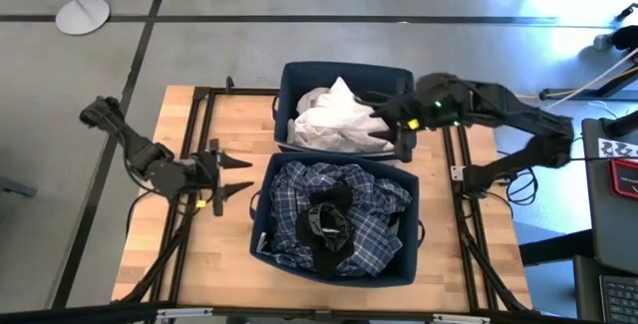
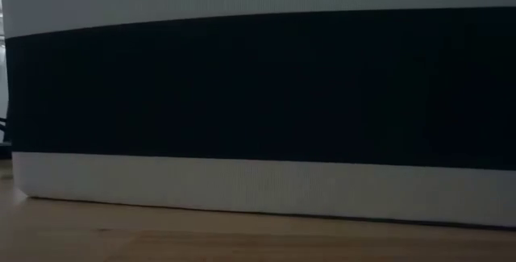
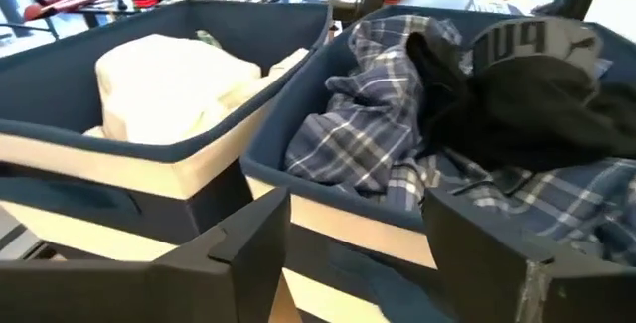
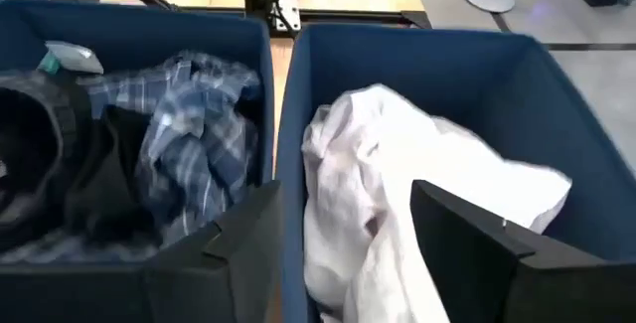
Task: Sort clothes
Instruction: Return to Home Position
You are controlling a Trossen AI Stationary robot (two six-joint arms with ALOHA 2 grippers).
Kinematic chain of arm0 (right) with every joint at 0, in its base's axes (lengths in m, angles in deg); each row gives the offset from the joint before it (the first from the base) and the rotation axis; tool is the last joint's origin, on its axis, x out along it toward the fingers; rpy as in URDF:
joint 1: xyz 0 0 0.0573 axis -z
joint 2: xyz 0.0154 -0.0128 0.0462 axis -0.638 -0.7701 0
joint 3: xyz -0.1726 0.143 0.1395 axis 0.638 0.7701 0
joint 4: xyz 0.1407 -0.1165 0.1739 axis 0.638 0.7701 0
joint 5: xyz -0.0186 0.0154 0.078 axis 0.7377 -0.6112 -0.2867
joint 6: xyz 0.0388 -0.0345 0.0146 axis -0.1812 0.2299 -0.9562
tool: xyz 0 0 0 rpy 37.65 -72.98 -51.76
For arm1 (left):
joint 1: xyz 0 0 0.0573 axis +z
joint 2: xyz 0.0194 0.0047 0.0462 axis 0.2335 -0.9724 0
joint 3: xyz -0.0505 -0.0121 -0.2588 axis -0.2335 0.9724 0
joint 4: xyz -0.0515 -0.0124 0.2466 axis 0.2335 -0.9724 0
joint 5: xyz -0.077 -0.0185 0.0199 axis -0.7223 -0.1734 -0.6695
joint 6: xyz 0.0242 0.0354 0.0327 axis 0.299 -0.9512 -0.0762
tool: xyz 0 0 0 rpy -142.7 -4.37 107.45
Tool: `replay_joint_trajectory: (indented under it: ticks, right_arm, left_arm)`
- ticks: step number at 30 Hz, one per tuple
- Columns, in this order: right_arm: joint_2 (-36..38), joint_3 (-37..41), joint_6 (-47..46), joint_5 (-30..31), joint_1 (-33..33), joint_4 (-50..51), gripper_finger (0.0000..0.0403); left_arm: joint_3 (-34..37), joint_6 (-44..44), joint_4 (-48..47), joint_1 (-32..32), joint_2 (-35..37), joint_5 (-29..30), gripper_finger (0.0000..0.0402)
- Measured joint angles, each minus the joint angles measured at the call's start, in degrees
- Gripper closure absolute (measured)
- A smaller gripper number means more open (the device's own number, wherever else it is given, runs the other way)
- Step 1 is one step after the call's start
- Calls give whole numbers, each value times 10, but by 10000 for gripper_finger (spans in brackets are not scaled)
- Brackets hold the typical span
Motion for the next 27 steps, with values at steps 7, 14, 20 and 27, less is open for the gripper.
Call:
replay_joint_trajectory:
  ticks: [7,14,20,27]
  right_arm:
    - [181,269,-31,-4,0,-174,260]
    - [361,505,-76,-34,-1,-356,324]
    - [483,646,-89,-82,-1,-461,344]
    - [594,757,-74,-80,-1,-534,347]
  left_arm:
    - [27,0,29,32,0,-36,223]
    - [58,-46,80,40,29,-39,266]
    - [112,-60,117,40,90,-55,293]
    - [181,-71,184,40,156,-78,317]
